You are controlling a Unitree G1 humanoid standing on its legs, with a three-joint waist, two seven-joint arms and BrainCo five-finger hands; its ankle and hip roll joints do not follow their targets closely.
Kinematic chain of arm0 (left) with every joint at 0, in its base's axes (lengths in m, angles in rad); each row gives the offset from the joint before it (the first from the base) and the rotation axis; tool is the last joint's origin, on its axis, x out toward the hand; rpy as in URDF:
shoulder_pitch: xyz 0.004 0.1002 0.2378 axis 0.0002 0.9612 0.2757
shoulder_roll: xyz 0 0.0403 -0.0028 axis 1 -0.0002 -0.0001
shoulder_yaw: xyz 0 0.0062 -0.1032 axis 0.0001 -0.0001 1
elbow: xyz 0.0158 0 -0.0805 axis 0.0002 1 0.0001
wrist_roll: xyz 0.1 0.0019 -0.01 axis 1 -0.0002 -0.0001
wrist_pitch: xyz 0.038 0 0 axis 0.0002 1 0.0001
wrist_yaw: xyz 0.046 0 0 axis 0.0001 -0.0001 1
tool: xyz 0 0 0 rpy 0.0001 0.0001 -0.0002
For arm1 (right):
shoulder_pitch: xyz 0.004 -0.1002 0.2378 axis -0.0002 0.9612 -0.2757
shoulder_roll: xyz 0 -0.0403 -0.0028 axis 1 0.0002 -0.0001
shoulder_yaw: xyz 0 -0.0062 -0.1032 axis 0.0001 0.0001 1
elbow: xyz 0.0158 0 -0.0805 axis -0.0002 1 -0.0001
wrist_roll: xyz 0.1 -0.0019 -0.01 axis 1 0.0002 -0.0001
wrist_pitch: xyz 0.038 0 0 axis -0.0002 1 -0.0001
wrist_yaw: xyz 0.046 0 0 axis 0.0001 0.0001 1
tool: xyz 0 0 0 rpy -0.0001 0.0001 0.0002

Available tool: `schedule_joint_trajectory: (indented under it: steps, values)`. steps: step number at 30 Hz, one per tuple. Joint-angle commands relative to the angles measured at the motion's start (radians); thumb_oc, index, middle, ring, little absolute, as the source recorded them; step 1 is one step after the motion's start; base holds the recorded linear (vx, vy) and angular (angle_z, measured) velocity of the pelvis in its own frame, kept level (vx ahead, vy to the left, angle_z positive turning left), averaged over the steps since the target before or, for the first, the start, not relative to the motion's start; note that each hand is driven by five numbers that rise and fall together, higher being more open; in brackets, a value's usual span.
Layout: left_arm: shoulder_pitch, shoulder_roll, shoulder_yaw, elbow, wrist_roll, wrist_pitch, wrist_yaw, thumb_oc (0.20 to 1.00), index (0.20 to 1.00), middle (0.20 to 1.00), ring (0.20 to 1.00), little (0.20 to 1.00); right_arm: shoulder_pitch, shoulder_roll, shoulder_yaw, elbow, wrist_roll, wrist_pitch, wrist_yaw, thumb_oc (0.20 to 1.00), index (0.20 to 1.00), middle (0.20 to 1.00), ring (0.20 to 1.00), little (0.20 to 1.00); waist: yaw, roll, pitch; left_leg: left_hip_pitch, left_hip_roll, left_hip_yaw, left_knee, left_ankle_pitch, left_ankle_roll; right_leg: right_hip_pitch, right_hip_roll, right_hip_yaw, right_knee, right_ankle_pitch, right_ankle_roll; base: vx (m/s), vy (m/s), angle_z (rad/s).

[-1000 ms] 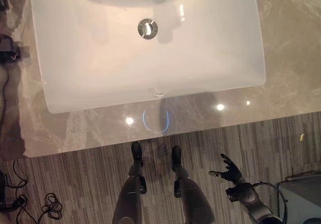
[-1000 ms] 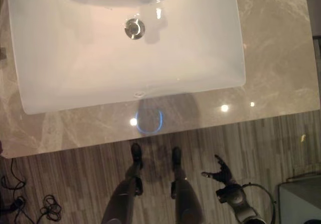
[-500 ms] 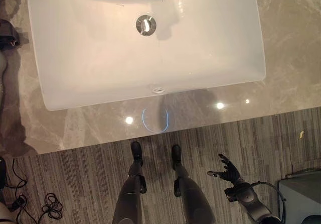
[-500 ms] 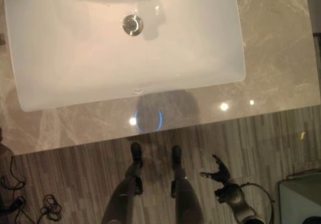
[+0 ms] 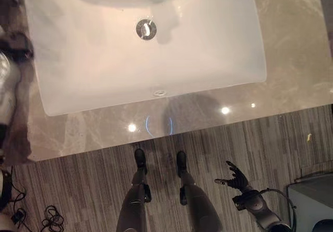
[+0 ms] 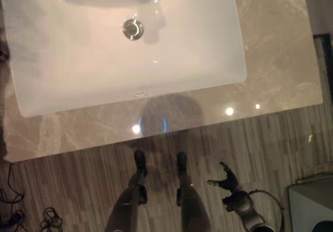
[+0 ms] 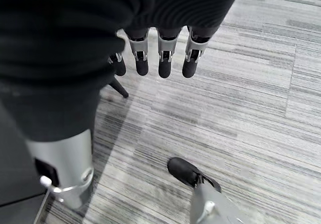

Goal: Put brush and paste in cup on sink, flatten towel.

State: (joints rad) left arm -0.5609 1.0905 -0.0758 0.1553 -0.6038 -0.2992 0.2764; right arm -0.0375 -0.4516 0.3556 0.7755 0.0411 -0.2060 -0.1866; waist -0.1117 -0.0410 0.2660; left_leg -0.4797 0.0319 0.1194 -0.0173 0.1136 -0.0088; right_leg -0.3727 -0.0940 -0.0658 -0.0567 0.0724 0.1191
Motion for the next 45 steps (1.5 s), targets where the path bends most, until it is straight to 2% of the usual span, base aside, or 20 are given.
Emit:
schedule_joint_trajectory:
  steps: [1, 3, 4, 5, 6, 7, 11, 16, 18, 22, 26, 28, 29, 30, 32, 34, 37, 39, 43, 45]
  values:
    - [0.179, -0.122, 0.108, -0.026, 0.062, -0.033, 0.01, 0.256, 0.256, 0.256, 0.256, 0.256, 0.031, -0.016, -0.045, 0.035, -0.009, 0.012, 0.009, 1.0, 1.0, 1.0, 1.0, 1.0, 0.056, -0.012, 0.007, 0.152, 0.058, -0.033, 0.06, -0.107, -0.067, 0.001, -0.049, -0.007, 0.125, 0.017, 0.07, 0.05, 0.017, -0.24]
    - [0.318, -0.187, 0.197, -0.115, 0.086, -0.031, -0.003, 0.633, 0.633, 0.633, 0.633, 0.633, 0.055, -0.013, -0.064, 0.021, -0.025, 0.015, 0.019, 1.0, 1.0, 1.0, 1.0, 1.0, 0.065, -0.012, 0.007, 0.217, 0.07, -0.016, 0.038, -0.113, -0.067, 0.024, -0.041, -0.027, 0.16, -0.006, 0.068, 0.07, 0.004, -0.18]
    - [0.378, -0.247, 0.217, -0.154, 0.081, -0.036, -0.014, 1.0, 1.0, 1.0, 1.0, 1.0, 0.067, -0.006, -0.072, 0.018, -0.032, 0.015, 0.023, 1.0, 1.0, 1.0, 1.0, 1.0, 0.071, -0.011, 0.007, 0.249, 0.076, -0.014, 0.032, -0.118, -0.067, 0.048, -0.036, -0.042, 0.177, -0.03, 0.065, 0.08, -0.052, -0.13]
    - [0.452, -0.325, 0.237, -0.207, 0.08, -0.035, -0.038, 1.0, 1.0, 1.0, 1.0, 1.0, 0.073, -0.004, -0.087, 0.031, -0.047, 0.02, 0.033, 1.0, 1.0, 1.0, 1.0, 1.0, 0.07, -0.003, -0.001, 0.287, 0.072, -0.021, 0.031, -0.121, -0.066, 0.089, -0.029, -0.047, 0.188, -0.056, 0.059, 0.06, -0.05, -0.09]
    - [0.454, -0.326, 0.239, -0.209, 0.08, -0.034, -0.037, 1.0, 1.0, 1.0, 1.0, 1.0, 0.073, -0.005, -0.086, 0.031, -0.047, 0.02, 0.033, 1.0, 1.0, 1.0, 1.0, 1.0, 0.069, -0.003, -0.002, 0.285, 0.072, -0.022, 0.03, -0.118, -0.066, 0.088, -0.029, -0.047, 0.185, -0.053, 0.059, 0.05, -0.066, 0.06]
    - [0.511, -0.391, 0.239, -0.238, 0.082, -0.029, -0.065, 1.0, 1.0, 1.0, 1.0, 1.0, 0.078, 0.001, -0.092, 0.03, -0.061, 0.023, 0.044, 1.0, 1.0, 1.0, 1.0, 1.0, 0.071, 0.005, -0.022, 0.316, 0.071, -0.03, 0.031, -0.12, -0.065, 0.128, -0.029, -0.044, 0.182, -0.082, 0.048, 0.02, -0.028, 0.22]
    - [0.61, -0.458, 0.249, -0.286, 0.116, -0.018, -0.104, 1.0, 1.0, 1.0, 1.0, 1.0, 0.084, -0.006, -0.093, 0.028, -0.077, 0.018, 0.059, 1.0, 1.0, 1.0, 1.0, 1.0, 0.071, 0.019, -0.064, 0.37, 0.086, -0.037, 0.022, -0.111, -0.074, 0.192, -0.022, -0.053, 0.175, -0.107, 0.021, 0.02, -0.091, 0.19]
    - [0.699, -0.498, 0.255, -0.315, 0.116, -0.01, -0.154, 1.0, 1.0, 1.0, 1.0, 1.0, 0.103, -0.024, -0.101, 0.011, -0.078, 0.008, 0.068, 1.0, 1.0, 1.0, 1.0, 1.0, 0.079, 0.033, -0.097, 0.395, 0.107, -0.055, 0.032, -0.085, -0.091, 0.253, 0.007, -0.06, 0.16, -0.135, -0.014, 0.0, -0.147, 0.1]
    - [0.752, -0.523, 0.261, -0.328, 0.107, -0.006, -0.185, 1.0, 1.0, 1.0, 1.0, 1.0, 0.123, -0.048, -0.116, 0.004, -0.081, 0.001, 0.072, 1.0, 1.0, 1.0, 1.0, 1.0, 0.09, 0.034, -0.107, 0.385, 0.12, -0.077, 0.076, -0.04, -0.105, 0.296, 0.026, -0.064, 0.119, -0.139, -0.041, 0.0, -0.185, 0.16]
    - [0.783, -0.548, 0.276, -0.345, 0.111, -0.006, -0.192, 1.0, 1.0, 1.0, 1.0, 1.0, 0.15, -0.062, -0.132, -0.003, -0.081, -0.006, 0.075, 1.0, 1.0, 1.0, 1.0, 1.0, 0.096, 0.033, -0.112, 0.371, 0.131, -0.098, 0.127, 0.003, -0.117, 0.342, 0.044, -0.074, 0.074, -0.136, -0.06, 0.01, -0.122, 0.14]
    - [0.808, -0.589, 0.284, -0.368, 0.116, -0.004, -0.197, 1.0, 1.0, 1.0, 1.0, 1.0, 0.185, -0.079, -0.156, -0.029, -0.082, -0.009, 0.081, 1.0, 1.0, 1.0, 1.0, 1.0, 0.09, 0.024, -0.107, 0.326, 0.101, -0.082, 0.211, -0.013, -0.106, 0.377, 0.04, -0.1, 0.054, -0.147, -0.078, 0.01, -0.107, 0.19]
    - [0.803, -0.599, 0.287, -0.367, 0.128, -0.006, -0.197, 1.0, 1.0, 1.0, 1.0, 1.0, 0.177, -0.081, -0.152, -0.017, -0.083, -0.007, 0.083, 1.0, 1.0, 1.0, 1.0, 1.0, 0.104, 0.02, -0.104, 0.293, 0.021, -0.1, 0.192, -0.073, -0.076, 0.377, 0.036, -0.097, 0.057, -0.15, -0.074, 0.02, -0.042, 0.18]
    - [0.803, -0.6, 0.287, -0.367, 0.128, -0.006, -0.196, 1.0, 1.0, 1.0, 1.0, 1.0, 0.177, -0.081, -0.152, -0.016, -0.083, -0.007, 0.083, 1.0, 1.0, 1.0, 1.0, 1.0, 0.103, 0.019, -0.105, 0.293, 0.019, -0.099, 0.194, -0.076, -0.074, 0.377, 0.034, -0.098, 0.058, -0.153, -0.073, 0.08, -0.008, 0.17]
    - [0.811, -0.607, 0.29, -0.368, 0.135, -0.004, -0.194, 1.0, 1.0, 1.0, 1.0, 1.0, 0.179, -0.076, -0.154, -0.001, -0.086, -0.006, 0.08, 1.0, 1.0, 1.0, 1.0, 1.0, 0.107, 0.023, -0.115, 0.267, 0.011, -0.067, 0.113, -0.049, -0.063, 0.382, 0.043, -0.099, 0.051, -0.152, -0.064, 0.12, 0.025, 0.21]
    - [0.8, -0.597, 0.282, -0.366, 0.143, -0.004, -0.193, 1.0, 1.0, 1.0, 1.0, 1.0, 0.186, -0.075, -0.166, -0.004, -0.087, -0.003, 0.069, 1.0, 1.0, 1.0, 1.0, 1.0, 0.111, 0.031, -0.119, 0.221, 0.037, -0.005, 0.045, 0.02, -0.076, 0.398, 0.05, -0.108, 0.048, -0.162, -0.058, 0.16, 0.051, 0.17]
    - [0.769, -0.583, 0.267, -0.363, 0.163, -0.012, -0.177, 1.0, 1.0, 1.0, 1.0, 1.0, 0.169, -0.069, -0.172, 0.018, -0.085, -0.001, 0.035, 1.0, 1.0, 1.0, 1.0, 1.0, 0.127, 0.04, -0.115, 0.197, 0.054, 0.01, -0.021, 0.07, -0.088, 0.43, 0.052, -0.11, 0.052, -0.179, -0.05, 0.23, 0.111, 0.15]
    - [0.761, -0.584, 0.265, -0.377, 0.168, -0.017, -0.174, 1.0, 1.0, 1.0, 1.0, 1.0, 0.149, -0.045, -0.166, 0.04, -0.086, 0.003, 0.029, 1.0, 1.0, 1.0, 1.0, 1.0, 0.137, 0.047, -0.137, 0.238, 0.046, -0.01, -0.026, 0.058, -0.07, 0.464, 0.036, -0.088, 0.061, -0.204, -0.027, 0.27, 0.187, -0.22]
    - [0.752, -0.58, 0.259, -0.395, 0.161, -0.024, -0.18, 1.0, 1.0, 1.0, 1.0, 1.0, 0.15, -0.022, -0.181, 0.055, -0.082, 0.009, 0.026, 1.0, 1.0, 1.0, 1.0, 1.0, 0.141, 0.036, -0.155, 0.247, 0.019, 0.004, 0.022, 0.012, -0.046, 0.5, -0.014, -0.079, 0.065, -0.205, -0.004, 0.23, 0.2, -0.64]
    - [0.745, -0.566, 0.279, -0.415, 0.173, -0.027, -0.17, 1.0, 1.0, 1.0, 1.0, 1.0, 0.163, 0.005, -0.185, 0.056, -0.09, 0.015, 0.024, 1.0, 1.0, 1.0, 1.0, 1.0, 0.151, 0.024, -0.173, 0.244, -0.014, 0.017, 0.085, -0.05, -0.018, 0.5, -0.06, -0.066, 0.089, -0.2, 0.021, 0.17, 0.159, -0.04]
    - [0.746, -0.556, 0.294, -0.432, 0.205, -0.024, -0.155, 1.0, 1.0, 1.0, 1.0, 1.0, 0.156, 0.032, -0.187, 0.07, -0.092, 0.02, 0.02, 1.0, 1.0, 1.0, 1.0, 1.0, 0.162, 0.017, -0.188, 0.246, -0.043, 0.021, 0.104, -0.088, 0.004, 0.485, -0.092, -0.066, 0.132, -0.159, 0.048, 0.21, 0.238, -0.01]
